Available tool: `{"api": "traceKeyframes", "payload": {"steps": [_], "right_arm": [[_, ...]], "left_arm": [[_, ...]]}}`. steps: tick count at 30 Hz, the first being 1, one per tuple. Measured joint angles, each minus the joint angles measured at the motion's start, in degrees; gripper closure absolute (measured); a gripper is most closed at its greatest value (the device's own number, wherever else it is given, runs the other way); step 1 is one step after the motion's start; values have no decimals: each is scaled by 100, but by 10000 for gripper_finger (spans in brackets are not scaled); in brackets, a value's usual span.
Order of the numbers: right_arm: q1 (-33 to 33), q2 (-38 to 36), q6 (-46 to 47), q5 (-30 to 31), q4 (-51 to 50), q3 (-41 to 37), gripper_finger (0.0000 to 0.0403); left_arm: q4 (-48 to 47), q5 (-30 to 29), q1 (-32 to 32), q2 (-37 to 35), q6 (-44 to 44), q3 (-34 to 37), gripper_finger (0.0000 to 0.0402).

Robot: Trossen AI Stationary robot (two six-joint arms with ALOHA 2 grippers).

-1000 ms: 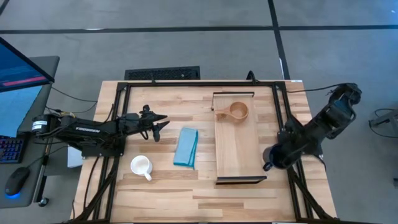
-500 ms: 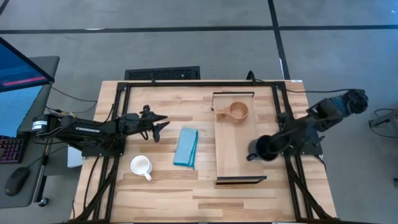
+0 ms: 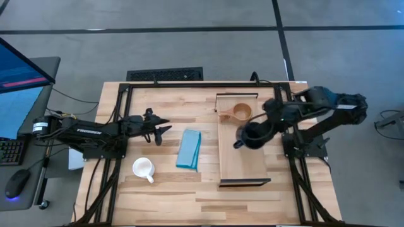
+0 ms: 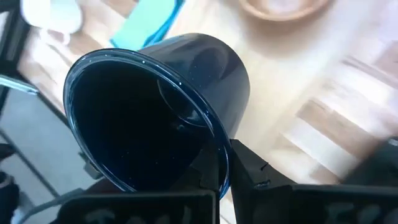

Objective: Stack small to large cups/mugs on shelf
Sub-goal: Put the black mug on the shelf

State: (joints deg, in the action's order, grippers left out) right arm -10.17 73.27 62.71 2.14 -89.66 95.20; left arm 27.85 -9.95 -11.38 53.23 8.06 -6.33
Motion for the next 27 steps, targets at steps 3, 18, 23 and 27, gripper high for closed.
{"api": "traceKeyframes", "payload": {"steps": [3,18,23,27], "right_arm": [[175,170,8,-53,32,-26,375],[192,683,1091,-407,-7,-22,376],[197,699,1668,-378,-43,-16,376],[213,710,2025,-379,-55,-13,376]], "left_arm": [[-165,90,2,5,9,0,260],[53,132,4,24,2,0,260],[62,141,4,26,-2,0,260],[64,172,4,26,-49,0,260]]}}
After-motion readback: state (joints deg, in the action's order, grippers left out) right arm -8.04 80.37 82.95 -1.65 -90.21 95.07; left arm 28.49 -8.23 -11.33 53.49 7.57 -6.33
